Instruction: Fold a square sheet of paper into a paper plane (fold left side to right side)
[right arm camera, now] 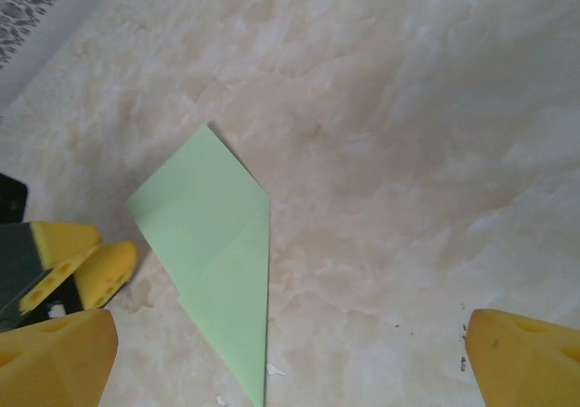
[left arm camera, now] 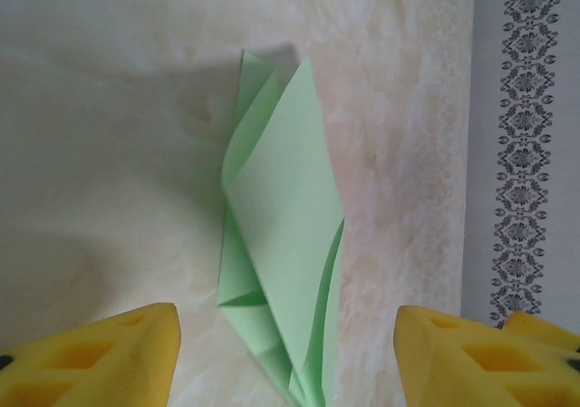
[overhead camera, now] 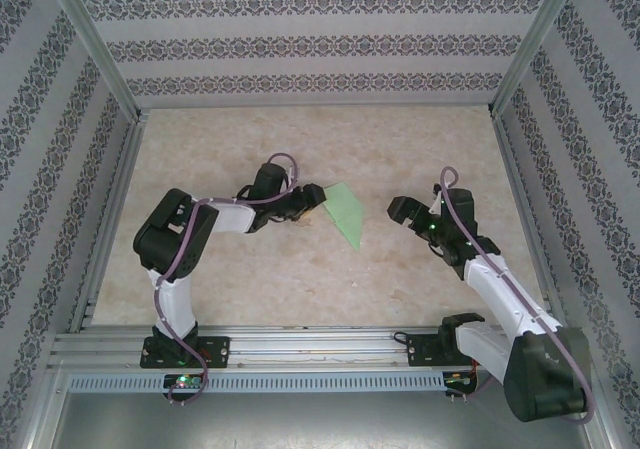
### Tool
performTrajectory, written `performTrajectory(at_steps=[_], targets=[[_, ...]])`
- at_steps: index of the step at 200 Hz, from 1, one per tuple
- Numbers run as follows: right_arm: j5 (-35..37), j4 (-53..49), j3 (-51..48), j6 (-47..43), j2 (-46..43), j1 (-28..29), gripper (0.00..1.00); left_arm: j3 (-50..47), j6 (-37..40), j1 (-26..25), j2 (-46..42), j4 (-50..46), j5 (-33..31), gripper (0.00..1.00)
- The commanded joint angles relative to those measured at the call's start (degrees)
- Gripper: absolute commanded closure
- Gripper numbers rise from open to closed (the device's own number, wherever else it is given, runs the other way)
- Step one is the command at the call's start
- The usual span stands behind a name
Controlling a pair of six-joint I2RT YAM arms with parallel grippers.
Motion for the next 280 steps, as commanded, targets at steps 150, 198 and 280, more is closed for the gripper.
performTrajectory(at_steps=[150,198,280], targets=[[-20.48,5.04,1.89,-4.11,5.79,-2.07,0.31,4.26,8.05,2.08,0.43,-2.19,7.92,1.0],[-23.85,12.67,3.6,-7.23,11.98,2.17,0.13,-6.58,18.12,5.91,-11.68,0.94,19.74,1.0],[-35.03,31.49,7.08,-7.49,30.79,11.69,0.12,-12.42,22.34,7.61,-17.27,6.55,33.87,1.0]])
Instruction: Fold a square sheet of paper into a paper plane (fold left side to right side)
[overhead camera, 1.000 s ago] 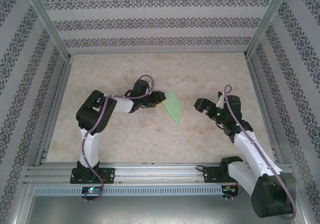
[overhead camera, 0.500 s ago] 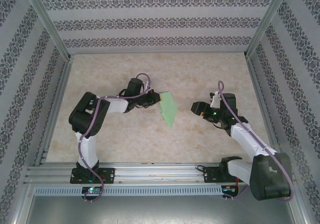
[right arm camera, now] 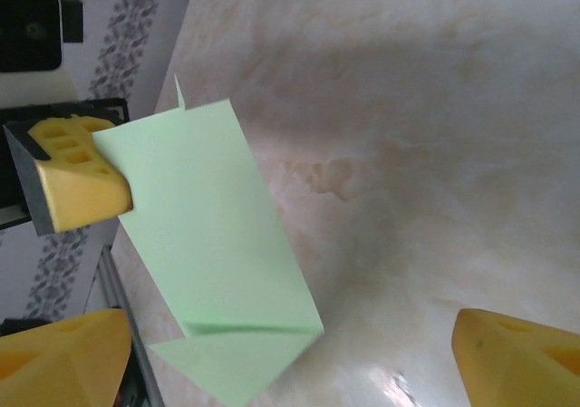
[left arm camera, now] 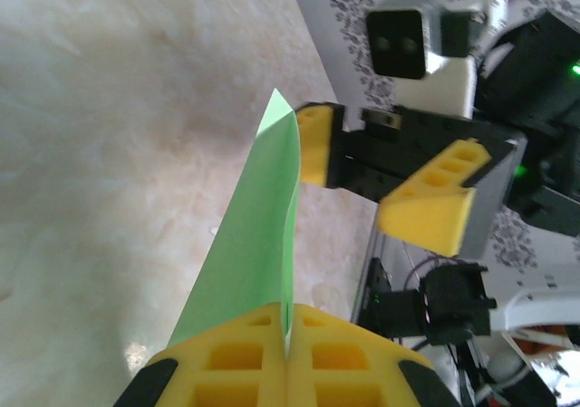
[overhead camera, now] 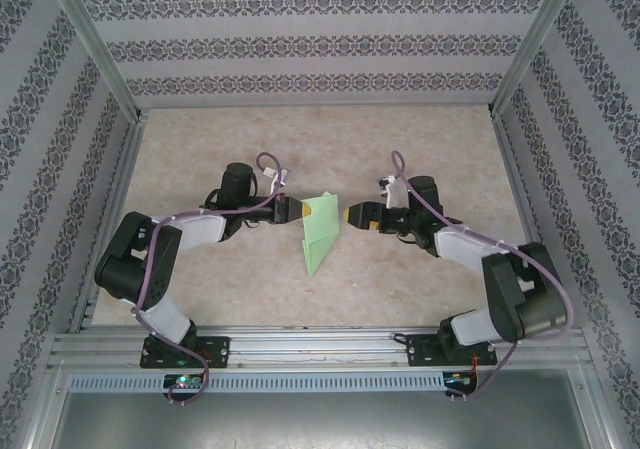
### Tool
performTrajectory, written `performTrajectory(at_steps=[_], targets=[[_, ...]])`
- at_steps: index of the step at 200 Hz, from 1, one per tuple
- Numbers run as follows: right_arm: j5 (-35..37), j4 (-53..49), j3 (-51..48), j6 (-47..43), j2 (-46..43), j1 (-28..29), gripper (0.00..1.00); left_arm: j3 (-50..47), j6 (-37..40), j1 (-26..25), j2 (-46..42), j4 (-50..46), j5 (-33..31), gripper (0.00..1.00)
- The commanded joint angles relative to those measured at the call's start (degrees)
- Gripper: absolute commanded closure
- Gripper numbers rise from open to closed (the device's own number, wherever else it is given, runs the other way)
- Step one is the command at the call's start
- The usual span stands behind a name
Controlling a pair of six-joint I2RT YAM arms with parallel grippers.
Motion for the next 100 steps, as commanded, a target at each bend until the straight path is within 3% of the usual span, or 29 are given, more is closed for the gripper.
performTrajectory(at_steps=[1,39,100], targets=[[-5.35,8.21,2.17,-0.9,4.2,1.92,0.12,-0.66,1.94,0.55,-1.31,5.19,5.18,1.0],[-8.93,12.66,4.4,1.33,10.55,4.7,0.2,-0.87,1.11,0.56,-0.16,6.33,5.42,1.0],[-8.79,10.66,4.69,2.49,9.22,3.74,0.44,0.44,8.3,0.84,0.03,-4.74,-0.59,1.0]])
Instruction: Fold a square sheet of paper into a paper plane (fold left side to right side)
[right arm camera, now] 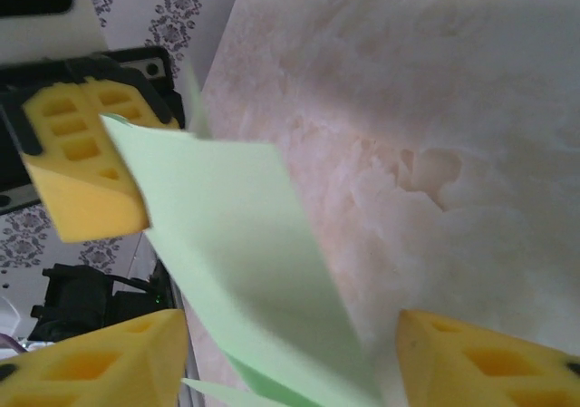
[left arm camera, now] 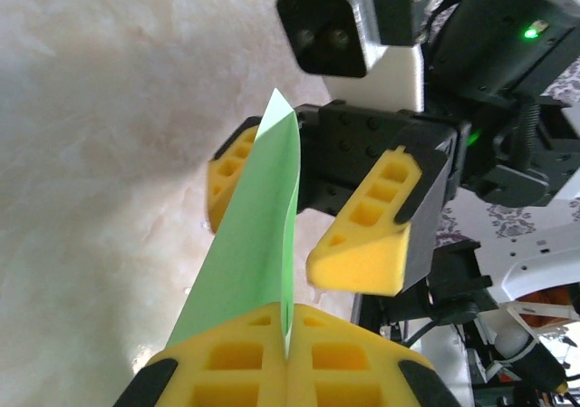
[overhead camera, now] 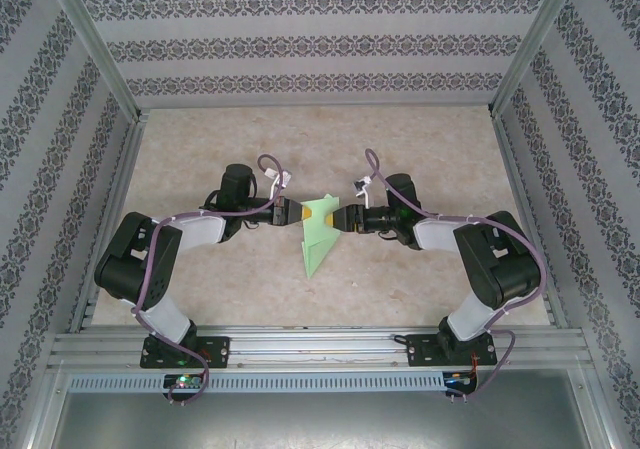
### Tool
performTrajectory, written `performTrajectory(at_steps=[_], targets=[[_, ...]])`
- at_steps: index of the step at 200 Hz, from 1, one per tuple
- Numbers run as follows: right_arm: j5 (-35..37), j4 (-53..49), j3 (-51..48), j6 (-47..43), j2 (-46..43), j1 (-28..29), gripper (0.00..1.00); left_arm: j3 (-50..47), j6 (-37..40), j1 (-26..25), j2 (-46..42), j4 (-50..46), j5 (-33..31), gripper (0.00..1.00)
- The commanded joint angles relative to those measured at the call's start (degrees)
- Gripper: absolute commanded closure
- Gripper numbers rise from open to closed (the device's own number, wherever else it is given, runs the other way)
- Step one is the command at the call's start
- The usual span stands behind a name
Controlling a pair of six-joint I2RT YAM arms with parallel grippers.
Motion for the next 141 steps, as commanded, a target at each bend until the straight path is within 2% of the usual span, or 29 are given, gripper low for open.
performTrajectory(at_steps=[1,63,114,135,141], targets=[[-1.78,0.76,1.04,0.12,-1.5,-0.77,0.44,0.83,4.49,0.76,0.08,-4.35,-1.58,1.0],[-0.02,-2.8,2.49,-1.02,-2.64,-1.48,0.56,0.76,4.77,0.86,0.82,-5.17,-2.42,1.0],[2.5,-4.59,3.9,-1.62,-0.72,-0.87,0.7,0.66,5.55,0.8,1.52,-6.44,-2.78,1.0],[3.39,-5.47,4.75,-1.88,0.36,-0.52,0.81,0.51,5.86,0.82,1.57,-6.87,-3.16,1.0],[3.65,-5.83,5.03,-1.94,0.68,-0.39,0.84,0.51,6.18,0.88,1.46,-7.33,-3.53,0.97]])
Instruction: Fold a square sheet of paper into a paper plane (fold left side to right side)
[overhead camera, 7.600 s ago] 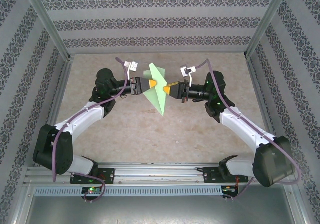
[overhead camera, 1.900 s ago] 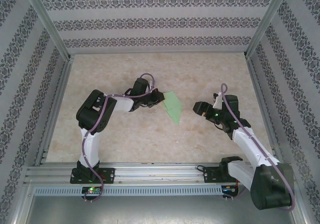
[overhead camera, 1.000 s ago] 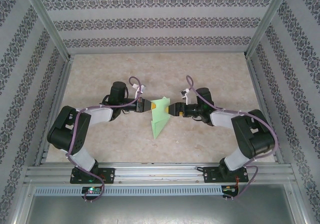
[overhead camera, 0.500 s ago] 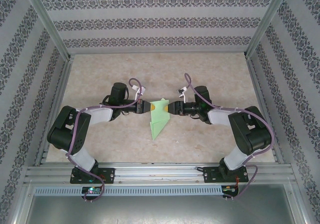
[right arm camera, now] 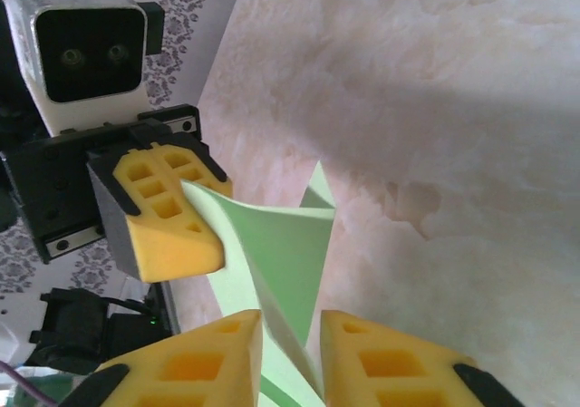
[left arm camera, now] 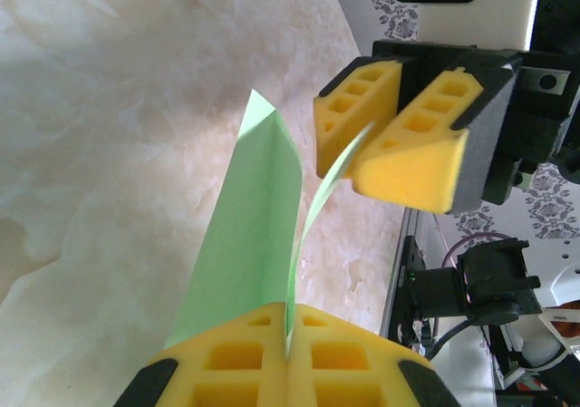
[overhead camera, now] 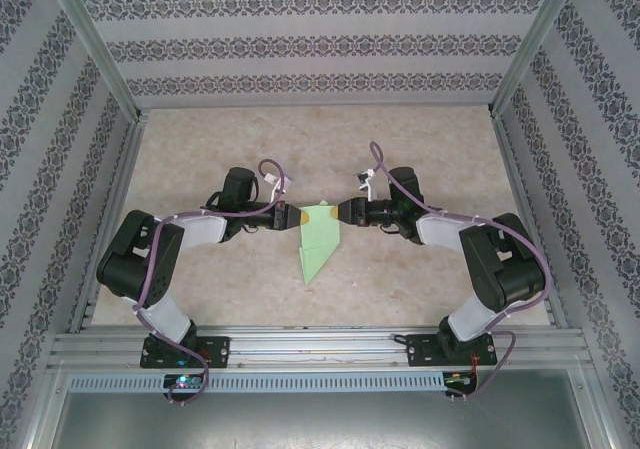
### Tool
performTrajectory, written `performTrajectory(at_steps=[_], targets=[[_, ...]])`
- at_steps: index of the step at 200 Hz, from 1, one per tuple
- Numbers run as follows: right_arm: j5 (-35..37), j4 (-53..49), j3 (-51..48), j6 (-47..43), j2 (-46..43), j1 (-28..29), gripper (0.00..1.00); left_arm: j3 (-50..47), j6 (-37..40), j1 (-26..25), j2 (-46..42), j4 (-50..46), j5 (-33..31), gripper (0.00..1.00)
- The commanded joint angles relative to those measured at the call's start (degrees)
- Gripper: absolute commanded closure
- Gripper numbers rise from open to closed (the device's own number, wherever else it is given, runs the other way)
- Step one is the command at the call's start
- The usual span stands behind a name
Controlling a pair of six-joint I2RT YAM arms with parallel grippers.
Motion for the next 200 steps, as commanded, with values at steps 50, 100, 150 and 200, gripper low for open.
performTrajectory(at_steps=[50,100,150,200], targets=[[5.46,-5.1,3.38,-1.44,3.01,1.08,1.0,0.14,7.07,0.88,-3.97,-9.07,-7.07,0.61],[8.66,-15.77,7.6,-0.74,3.45,0.67,1.0,-1.8,14.77,-0.73,-18.49,-22.28,-24.31,0.49],[9.23,-23.98,11.4,4.07,4.7,-0.89,1.0,-3.16,17.82,-10.96,-30.08,-34.07,-38.07,0.49],[10.42,-26.33,12.77,10.47,5.29,-2.32,1.0,0.2,18.52,-24.35,-26.88,-39.25,-50.04,0.48]])
